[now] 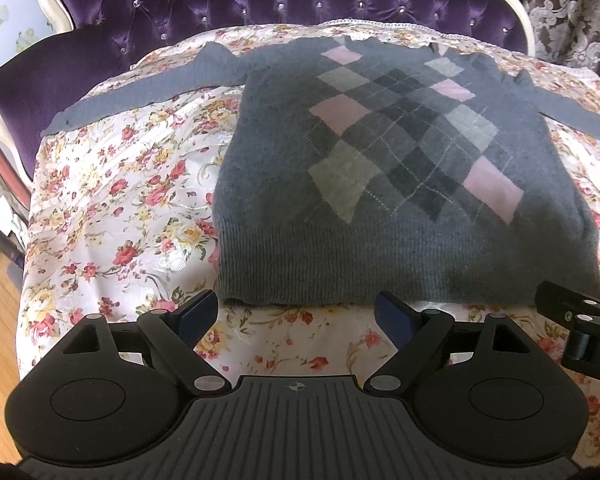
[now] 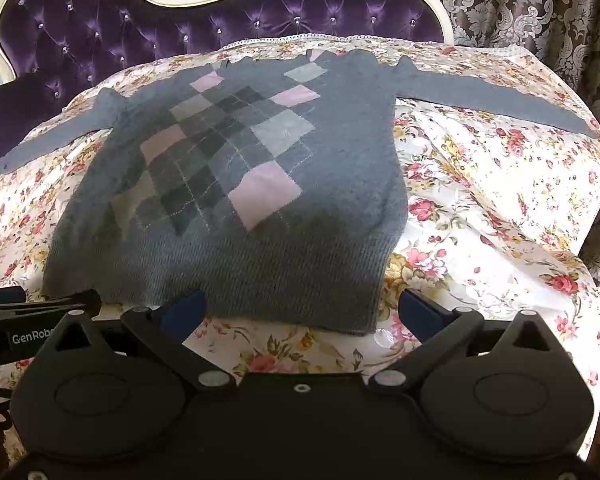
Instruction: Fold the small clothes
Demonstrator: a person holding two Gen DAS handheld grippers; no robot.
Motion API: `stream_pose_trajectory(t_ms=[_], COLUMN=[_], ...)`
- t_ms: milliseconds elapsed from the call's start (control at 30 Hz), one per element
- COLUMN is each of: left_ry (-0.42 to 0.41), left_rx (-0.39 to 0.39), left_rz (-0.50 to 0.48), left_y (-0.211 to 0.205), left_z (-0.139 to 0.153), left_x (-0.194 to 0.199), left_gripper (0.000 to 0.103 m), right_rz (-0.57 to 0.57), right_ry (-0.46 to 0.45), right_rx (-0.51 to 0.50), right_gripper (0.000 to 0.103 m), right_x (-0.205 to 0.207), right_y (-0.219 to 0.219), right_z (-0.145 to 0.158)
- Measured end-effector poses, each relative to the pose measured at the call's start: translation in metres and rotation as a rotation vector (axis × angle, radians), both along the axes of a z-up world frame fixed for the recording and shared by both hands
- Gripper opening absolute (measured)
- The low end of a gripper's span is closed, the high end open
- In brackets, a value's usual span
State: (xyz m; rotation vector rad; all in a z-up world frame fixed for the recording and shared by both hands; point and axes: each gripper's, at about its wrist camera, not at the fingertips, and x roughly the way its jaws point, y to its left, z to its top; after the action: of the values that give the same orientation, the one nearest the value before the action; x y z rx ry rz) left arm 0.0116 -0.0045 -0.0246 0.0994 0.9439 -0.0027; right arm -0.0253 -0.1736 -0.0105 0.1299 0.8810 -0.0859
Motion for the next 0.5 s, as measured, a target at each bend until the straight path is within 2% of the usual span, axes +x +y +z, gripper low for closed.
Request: stream_pose_trajectory(t_ms=[367,500], left_ry=[-0.008,0.003], left_rx=[0.013,0.024], left_rz=[0.021,0.019], left_y=[0.0050,0.0047], left_z=[0.0079,0.0092], left_x=[0.0057,0.0094], left_gripper=[0.086,0.085], right_rz=[0.018,0.023], right_ry=[0.012,0.048], right_rx=[0.001,0.007], right_gripper=[0.102,0.102], right_x=[0.0037,0.0100], right_y=[0.0015,0.0014], right_z=[0.0031,0.0040])
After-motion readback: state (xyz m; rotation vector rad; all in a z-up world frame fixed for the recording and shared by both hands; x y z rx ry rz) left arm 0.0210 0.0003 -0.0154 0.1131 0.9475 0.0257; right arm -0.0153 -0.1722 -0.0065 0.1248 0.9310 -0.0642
